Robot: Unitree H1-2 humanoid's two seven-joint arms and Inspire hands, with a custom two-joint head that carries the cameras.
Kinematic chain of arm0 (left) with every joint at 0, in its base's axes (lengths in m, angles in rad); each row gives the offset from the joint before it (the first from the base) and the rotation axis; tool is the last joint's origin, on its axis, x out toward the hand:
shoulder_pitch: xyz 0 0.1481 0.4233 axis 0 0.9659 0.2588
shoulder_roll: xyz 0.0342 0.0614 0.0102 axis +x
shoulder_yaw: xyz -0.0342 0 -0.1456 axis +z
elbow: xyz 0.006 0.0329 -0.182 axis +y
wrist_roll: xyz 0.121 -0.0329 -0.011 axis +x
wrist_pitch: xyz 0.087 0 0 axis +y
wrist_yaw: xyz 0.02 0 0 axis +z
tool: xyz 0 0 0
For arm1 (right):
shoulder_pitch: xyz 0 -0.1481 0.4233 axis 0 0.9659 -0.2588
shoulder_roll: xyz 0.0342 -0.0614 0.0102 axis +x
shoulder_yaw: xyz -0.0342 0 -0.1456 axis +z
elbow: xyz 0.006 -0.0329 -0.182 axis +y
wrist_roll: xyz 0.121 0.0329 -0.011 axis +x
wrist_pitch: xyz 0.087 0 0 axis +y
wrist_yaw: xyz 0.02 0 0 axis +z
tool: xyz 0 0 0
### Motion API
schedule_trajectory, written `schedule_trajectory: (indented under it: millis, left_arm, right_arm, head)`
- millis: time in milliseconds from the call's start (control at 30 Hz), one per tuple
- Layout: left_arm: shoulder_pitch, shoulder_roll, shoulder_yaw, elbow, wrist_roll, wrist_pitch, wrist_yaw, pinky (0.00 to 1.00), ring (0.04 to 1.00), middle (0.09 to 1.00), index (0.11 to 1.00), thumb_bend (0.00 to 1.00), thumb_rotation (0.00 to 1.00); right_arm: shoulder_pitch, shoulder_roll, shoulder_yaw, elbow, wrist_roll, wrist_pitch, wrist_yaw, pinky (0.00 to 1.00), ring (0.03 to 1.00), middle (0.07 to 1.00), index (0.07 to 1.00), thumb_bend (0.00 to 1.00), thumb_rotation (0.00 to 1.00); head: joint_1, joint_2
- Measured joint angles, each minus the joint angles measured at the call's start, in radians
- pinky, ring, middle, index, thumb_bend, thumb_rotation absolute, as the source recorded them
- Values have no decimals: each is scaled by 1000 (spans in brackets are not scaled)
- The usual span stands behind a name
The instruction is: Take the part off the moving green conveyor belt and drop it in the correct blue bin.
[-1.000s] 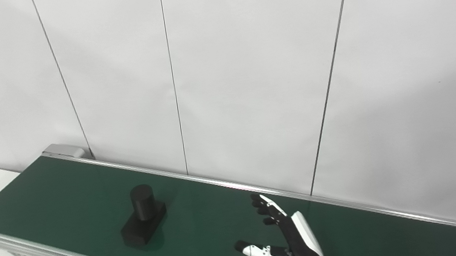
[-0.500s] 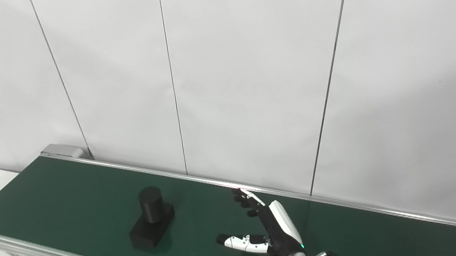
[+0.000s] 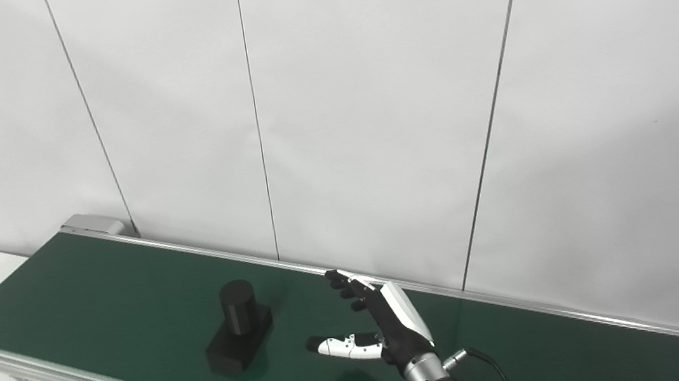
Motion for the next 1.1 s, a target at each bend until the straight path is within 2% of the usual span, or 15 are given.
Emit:
schedule_trajectory:
  millis: [167, 233, 267, 300, 433, 833, 1100]
  left_arm:
    - [0, -1, -4, 0, 3, 0, 8, 600, 666, 705, 732, 723, 461]
    - [0, -3, -9, 0, 6, 0, 13, 608, 668, 707, 733, 627, 333]
    - [0, -3, -12, 0, 11, 0, 14, 610, 668, 707, 733, 612, 308]
    - [0, -4, -15, 0, 19, 0, 15, 615, 674, 711, 734, 583, 221]
    - [1, -14, -30, 0, 25, 0, 29, 614, 670, 706, 729, 530, 24]
    - [4, -36, -51, -6, 48, 0, 57, 595, 655, 691, 724, 477, 0]
    - [6, -36, -56, -12, 60, 0, 68, 594, 651, 693, 717, 503, 0]
  right_arm:
    - [-13, 10, 0, 38, 11, -4, 5, 759, 833, 853, 863, 702, 359]
    - [-20, 11, 0, 48, 13, -6, 6, 768, 831, 843, 860, 700, 342]
    - [-26, 13, 0, 58, 14, -10, 6, 769, 830, 841, 859, 700, 337]
    - [-33, 16, 0, 79, 14, -16, 5, 767, 830, 841, 859, 700, 337]
    - [-44, 28, 1, 122, 16, -44, 2, 764, 827, 837, 857, 704, 352]
    - [-112, 61, 7, 252, 5, -67, -16, 757, 823, 827, 856, 725, 357]
    - [-125, 78, 7, 326, 2, -105, -41, 748, 813, 819, 852, 738, 359]
  head:
    - [11, 3]
    - [18, 5]
    - [21, 6]
    - [22, 6]
    - [37, 11]
    - [52, 15]
    - [54, 15]
